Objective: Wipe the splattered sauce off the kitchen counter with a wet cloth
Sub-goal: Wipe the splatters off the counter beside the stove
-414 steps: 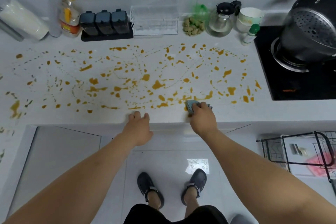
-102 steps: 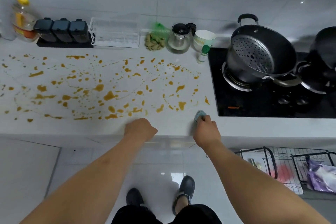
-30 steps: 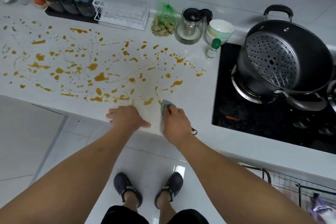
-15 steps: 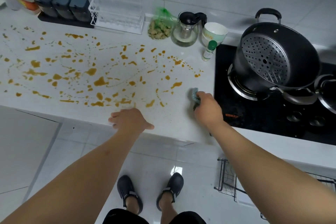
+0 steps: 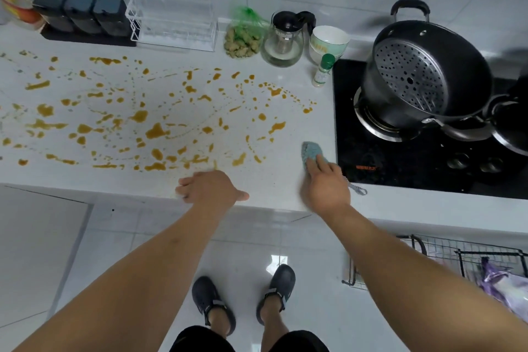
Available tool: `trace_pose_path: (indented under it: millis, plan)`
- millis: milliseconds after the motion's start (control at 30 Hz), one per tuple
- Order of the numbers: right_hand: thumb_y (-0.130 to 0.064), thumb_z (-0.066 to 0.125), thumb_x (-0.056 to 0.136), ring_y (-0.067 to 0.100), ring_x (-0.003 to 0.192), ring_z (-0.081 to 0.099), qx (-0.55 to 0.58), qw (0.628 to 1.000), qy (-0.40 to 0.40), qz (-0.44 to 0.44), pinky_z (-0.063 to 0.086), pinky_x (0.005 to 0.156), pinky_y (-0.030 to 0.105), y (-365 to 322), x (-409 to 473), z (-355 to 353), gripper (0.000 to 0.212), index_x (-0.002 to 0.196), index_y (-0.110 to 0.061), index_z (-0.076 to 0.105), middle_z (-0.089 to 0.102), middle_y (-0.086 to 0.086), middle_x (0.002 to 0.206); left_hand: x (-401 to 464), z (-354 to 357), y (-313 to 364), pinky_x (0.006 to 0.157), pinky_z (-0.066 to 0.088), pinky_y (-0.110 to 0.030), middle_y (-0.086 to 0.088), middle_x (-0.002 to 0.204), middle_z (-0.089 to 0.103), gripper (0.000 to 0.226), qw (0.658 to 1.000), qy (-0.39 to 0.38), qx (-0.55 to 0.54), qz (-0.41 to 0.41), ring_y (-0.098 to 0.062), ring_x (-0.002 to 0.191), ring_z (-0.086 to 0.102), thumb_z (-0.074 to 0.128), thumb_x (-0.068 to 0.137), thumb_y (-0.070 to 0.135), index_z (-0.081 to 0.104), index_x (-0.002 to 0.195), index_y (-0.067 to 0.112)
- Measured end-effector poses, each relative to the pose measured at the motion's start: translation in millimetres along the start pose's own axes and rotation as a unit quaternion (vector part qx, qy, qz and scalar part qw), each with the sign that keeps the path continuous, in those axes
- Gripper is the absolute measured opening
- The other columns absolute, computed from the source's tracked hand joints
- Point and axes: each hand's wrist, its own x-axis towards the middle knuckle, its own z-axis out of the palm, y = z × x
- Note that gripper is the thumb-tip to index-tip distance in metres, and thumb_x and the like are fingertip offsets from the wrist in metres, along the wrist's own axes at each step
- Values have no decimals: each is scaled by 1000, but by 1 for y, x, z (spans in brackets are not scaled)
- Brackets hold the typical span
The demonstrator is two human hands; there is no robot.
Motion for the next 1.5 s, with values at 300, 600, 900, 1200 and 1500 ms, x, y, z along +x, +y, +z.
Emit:
trace_pose_path:
  millis: [300,600,900,1200,1500]
  plan:
    - [-1,44,88,37,114,45,45,998,7,42,46,83,40,-75,9,8,52,139,-7,45,48,12,138,5,6,-2,114,31,-62,-42,162,15,149,1000,7,15,21,-64,144,22,73,57,89,23,158,-8]
    - [2,51,84,33,119,42,25,996,-40,-77,54,83,39,-41,-35,9,58,140,-16,52,50,-4,143,-4,7,-9,117,29,-58,-43,162,13,156,1000,11,14,26,-61,148,17,64,61,93,4,159,-13]
    - [-7,40,92,35,104,43,64,993,7,99,47,75,38,-51,0,1,40,130,-10,54,56,8,122,-12,-18,-27,105,48,-47,-11,113,72,93,996,16,-29,83,-38,116,63,73,63,84,71,117,9]
    - [4,49,81,33,113,44,104,984,-53,-135,52,77,36,-126,-39,19,54,130,-17,58,60,5,118,-23,-57,-89,86,45,-35,-10,109,60,39,971,-20,-212,108,-32,106,63,75,92,39,58,100,5]
    - [-17,52,91,28,74,52,185,962,7,198,50,84,35,-51,-3,-9,63,152,-32,40,54,21,120,28,-48,-148,120,32,-53,-30,157,27,122,989,40,-138,-32,-45,146,28,78,69,77,33,149,-5]
